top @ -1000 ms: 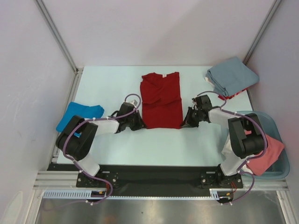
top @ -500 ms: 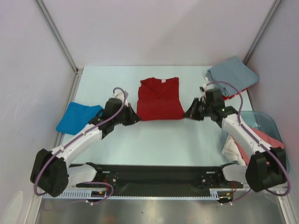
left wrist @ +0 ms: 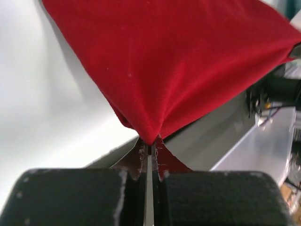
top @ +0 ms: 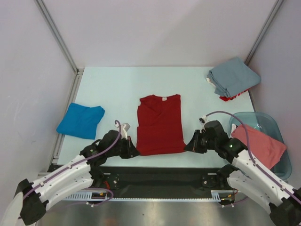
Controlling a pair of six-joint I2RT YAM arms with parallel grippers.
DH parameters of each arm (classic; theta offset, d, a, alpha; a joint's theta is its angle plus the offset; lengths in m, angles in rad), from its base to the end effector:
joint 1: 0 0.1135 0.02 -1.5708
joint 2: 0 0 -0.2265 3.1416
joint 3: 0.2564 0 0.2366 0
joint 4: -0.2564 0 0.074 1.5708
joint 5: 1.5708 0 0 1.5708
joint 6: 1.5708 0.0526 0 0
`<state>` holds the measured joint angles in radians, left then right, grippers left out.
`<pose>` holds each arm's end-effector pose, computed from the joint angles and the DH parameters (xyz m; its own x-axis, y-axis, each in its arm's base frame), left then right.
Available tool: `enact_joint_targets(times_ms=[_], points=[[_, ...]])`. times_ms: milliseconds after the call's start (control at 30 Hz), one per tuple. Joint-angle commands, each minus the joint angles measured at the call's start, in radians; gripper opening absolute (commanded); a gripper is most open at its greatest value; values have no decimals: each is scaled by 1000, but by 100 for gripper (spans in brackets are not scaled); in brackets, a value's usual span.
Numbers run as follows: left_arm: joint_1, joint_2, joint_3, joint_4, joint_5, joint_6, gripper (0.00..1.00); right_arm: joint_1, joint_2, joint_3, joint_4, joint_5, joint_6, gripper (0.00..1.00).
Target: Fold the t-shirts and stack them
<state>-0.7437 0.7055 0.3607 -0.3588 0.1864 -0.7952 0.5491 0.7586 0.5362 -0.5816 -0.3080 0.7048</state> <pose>0.1252 -0.1284 0.1582 -0.8826 -0.1414 -0.4483 0.1987 0.7521 -0.6284 0.1437 0.1066 0.1880 -0.9064 0.1692 -0.3871 -0.1175 0.7791 0.6158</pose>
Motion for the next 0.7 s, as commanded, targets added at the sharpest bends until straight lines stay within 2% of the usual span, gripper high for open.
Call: enact_joint_targets(times_ms=[0, 167, 367, 467, 600, 667], points=[[-65, -38, -14, -97, -42, -75, 0, 61, -102, -5, -109, 125, 90, 0], [-74, -83, 49, -144, -54, -76, 1, 103, -142, 47, -139, 170, 111, 0], [-45, 17, 220, -175, -53, -10, 0, 77, 7, 203, -142, 277, 13, 0], [36, 74, 292, -172, -12, 40, 0, 29, 96, 292, -129, 273, -40, 0], [168, 156, 363, -149, 69, 111, 0, -96, 195, 355, -55, 175, -97, 0], [194, 231, 408, -141, 91, 129, 0, -132, 267, 395, -35, 127, -114, 0]])
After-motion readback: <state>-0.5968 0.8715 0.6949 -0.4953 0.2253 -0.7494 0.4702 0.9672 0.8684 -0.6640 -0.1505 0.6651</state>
